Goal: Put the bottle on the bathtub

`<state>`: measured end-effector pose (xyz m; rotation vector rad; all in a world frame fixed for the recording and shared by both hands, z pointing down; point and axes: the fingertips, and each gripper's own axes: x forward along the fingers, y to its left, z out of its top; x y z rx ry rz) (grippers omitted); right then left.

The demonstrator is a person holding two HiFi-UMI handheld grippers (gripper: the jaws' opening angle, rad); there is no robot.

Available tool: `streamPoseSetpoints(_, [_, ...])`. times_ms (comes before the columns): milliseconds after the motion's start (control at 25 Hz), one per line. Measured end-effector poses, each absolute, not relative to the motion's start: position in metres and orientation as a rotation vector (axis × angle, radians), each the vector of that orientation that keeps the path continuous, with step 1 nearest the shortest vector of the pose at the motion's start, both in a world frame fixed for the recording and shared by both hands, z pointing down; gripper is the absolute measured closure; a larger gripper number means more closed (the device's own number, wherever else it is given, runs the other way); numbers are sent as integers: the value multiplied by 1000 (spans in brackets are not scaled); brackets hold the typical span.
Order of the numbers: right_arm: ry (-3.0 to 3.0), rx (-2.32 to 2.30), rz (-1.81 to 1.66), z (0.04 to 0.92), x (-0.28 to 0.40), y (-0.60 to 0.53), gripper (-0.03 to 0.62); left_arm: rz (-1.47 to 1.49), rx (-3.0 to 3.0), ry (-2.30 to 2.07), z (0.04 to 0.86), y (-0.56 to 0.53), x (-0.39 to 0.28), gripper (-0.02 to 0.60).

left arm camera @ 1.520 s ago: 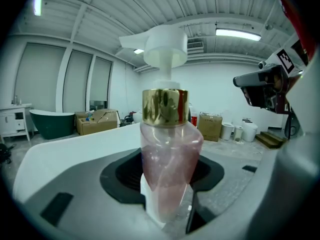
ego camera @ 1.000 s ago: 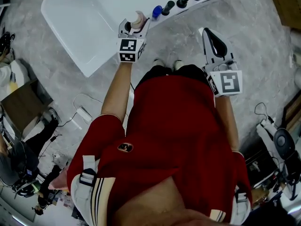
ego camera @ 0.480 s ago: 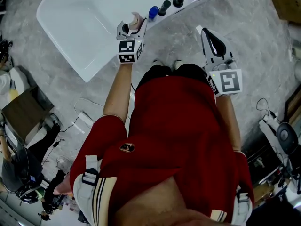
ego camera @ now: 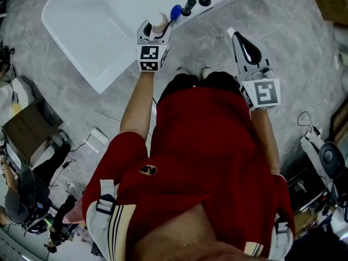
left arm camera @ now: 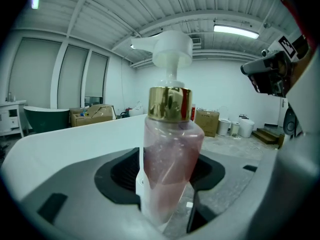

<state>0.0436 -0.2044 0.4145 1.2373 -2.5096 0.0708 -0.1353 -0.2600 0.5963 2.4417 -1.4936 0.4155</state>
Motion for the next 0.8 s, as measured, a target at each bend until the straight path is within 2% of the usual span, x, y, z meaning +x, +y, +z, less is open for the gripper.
streamPoseSetpoints(160, [-2522,1219,74,419,41,-206,594,440,2422,-1499,604,-258,-134,322])
streamPoseSetpoints(800, [-2536,1167,114,427,48,-205,594,483,2402,-1520,600,-241,-136,310])
